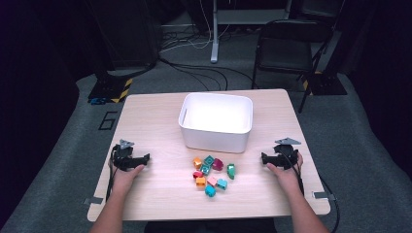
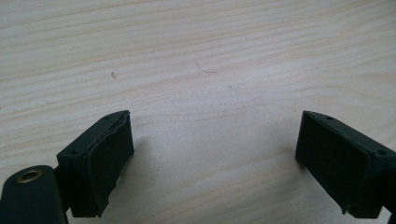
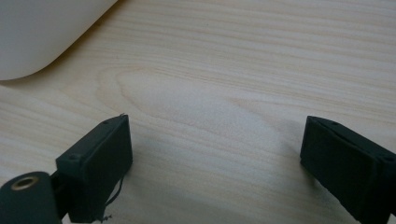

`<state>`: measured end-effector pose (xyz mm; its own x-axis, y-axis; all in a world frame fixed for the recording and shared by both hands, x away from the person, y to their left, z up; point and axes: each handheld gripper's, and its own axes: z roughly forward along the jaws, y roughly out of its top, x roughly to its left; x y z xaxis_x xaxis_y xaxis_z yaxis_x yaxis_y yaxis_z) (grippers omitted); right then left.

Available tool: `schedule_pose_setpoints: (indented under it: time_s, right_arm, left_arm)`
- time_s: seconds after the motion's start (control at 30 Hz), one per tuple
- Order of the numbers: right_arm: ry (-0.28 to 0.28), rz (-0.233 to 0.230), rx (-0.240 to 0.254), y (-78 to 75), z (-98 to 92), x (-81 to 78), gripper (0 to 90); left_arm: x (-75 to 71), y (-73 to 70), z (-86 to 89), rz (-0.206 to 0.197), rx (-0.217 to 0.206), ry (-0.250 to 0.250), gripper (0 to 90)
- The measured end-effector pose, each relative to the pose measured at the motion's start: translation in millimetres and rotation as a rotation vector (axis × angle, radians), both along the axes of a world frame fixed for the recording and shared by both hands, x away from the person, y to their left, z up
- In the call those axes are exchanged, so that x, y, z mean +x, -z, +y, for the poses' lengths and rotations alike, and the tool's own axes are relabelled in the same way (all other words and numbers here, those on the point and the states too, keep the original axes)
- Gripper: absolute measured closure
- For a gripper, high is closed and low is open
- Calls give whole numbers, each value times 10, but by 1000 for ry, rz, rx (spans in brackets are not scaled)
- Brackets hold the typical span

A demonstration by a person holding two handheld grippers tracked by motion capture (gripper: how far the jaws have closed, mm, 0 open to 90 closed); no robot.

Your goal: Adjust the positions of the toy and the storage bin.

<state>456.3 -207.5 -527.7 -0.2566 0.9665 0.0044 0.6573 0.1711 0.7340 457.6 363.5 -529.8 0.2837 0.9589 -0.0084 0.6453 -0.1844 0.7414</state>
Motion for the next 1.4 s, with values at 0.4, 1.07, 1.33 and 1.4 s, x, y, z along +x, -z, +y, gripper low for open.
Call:
schedule_pose_setpoints:
  time_s: [0.4,1.07,1.33,1.4]
  right_arm:
    - [-13,-11,2,-5,-5,-80,141]
    - [-28,-45,-3,-153,91,-129,353]
    - [-25,-57,-1,-361,122,-181,379]
    - [-33,-50,-11,-396,153,-202,386]
  left_arm:
    - [-18,-3,-12,-7,0,2,145]
    - [-86,-116,-55,-26,-14,5,427]
    - [-69,-351,-209,-3,-53,33,444]
    - [-52,-400,-275,11,-66,48,450]
